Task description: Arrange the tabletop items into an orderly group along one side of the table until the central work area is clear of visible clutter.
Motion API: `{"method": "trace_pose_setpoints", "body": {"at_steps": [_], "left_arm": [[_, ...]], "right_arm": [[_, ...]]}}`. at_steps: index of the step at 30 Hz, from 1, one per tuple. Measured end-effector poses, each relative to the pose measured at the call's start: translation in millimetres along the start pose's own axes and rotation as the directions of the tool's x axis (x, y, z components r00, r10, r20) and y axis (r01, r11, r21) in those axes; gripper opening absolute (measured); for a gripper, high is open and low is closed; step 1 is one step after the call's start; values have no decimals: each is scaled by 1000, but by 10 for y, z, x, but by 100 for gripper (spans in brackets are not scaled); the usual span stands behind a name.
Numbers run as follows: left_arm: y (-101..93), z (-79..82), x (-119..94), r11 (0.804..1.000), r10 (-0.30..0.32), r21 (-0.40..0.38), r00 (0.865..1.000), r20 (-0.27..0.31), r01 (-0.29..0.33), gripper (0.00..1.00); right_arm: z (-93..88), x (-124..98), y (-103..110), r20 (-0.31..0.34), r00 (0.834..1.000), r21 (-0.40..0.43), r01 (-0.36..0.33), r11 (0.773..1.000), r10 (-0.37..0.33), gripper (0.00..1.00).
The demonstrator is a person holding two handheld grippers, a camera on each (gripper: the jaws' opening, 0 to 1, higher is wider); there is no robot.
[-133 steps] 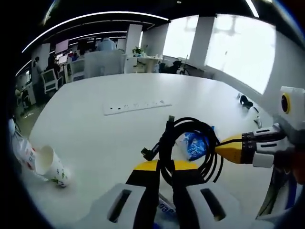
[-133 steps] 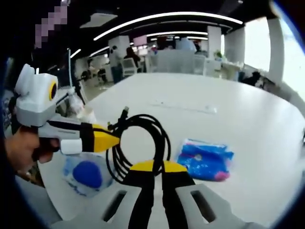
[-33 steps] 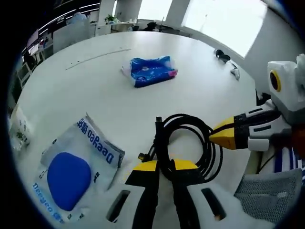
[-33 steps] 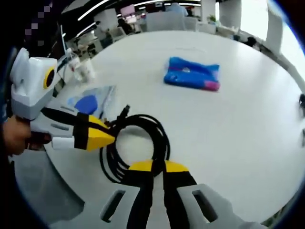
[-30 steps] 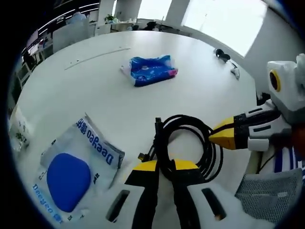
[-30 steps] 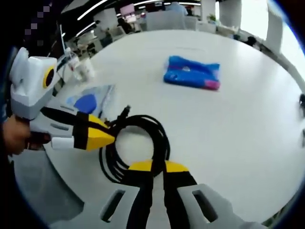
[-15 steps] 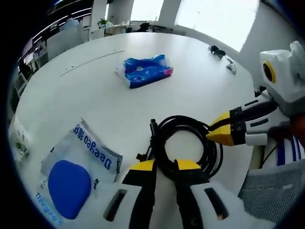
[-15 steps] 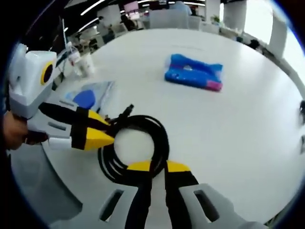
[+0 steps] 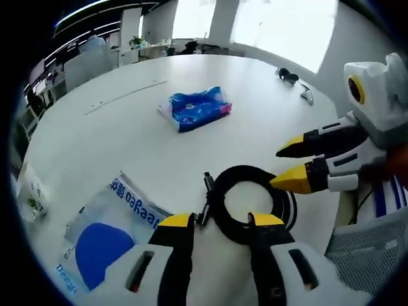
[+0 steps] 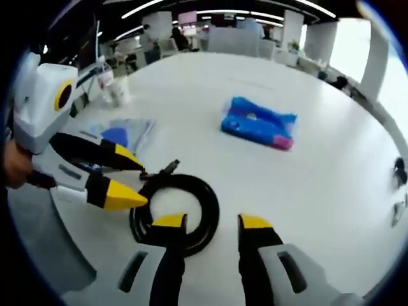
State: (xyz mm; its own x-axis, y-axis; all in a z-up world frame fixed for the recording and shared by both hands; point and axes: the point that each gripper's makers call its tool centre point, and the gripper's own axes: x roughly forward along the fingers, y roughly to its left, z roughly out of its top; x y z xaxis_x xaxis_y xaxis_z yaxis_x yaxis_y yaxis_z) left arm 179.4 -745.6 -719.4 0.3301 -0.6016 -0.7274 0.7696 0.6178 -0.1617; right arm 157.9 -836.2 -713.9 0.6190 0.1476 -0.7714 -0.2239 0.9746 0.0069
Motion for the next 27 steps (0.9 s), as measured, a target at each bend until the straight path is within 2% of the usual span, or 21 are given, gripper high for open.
{"method": "trace_pose_setpoints", "body": {"at_steps": [3,6,9,12,14,19,27], "left_arm": [[20,19,-31,1000,2,8,1000,9,-2,38],[9,33,-46,1000,-3,11,1000,15,3,41],[6,91,-78,1000,4,22,999,42,-5,49],[12,144,-112,1000,12,20,998,64,-14,59],[60,192,-132,999,32,32,996,87,-35,63],[148,294,-221,998,60,7,989,135,-61,72],[268,323,-322,996,92,-18,982,164,-90,88]], "right_arm": [[52,-12,-4,14,1000,-9,3,1000,-3,33],[102,-19,-17,35,999,-13,10,1000,-10,42],[160,-33,-30,59,998,-28,25,999,-23,52],[218,-45,-29,81,996,-47,28,998,-24,57],[250,-50,-32,87,996,-52,30,998,-25,59],[316,-77,-37,109,994,-53,34,998,-29,65],[373,-87,8,126,992,-53,26,998,-19,72]]}}
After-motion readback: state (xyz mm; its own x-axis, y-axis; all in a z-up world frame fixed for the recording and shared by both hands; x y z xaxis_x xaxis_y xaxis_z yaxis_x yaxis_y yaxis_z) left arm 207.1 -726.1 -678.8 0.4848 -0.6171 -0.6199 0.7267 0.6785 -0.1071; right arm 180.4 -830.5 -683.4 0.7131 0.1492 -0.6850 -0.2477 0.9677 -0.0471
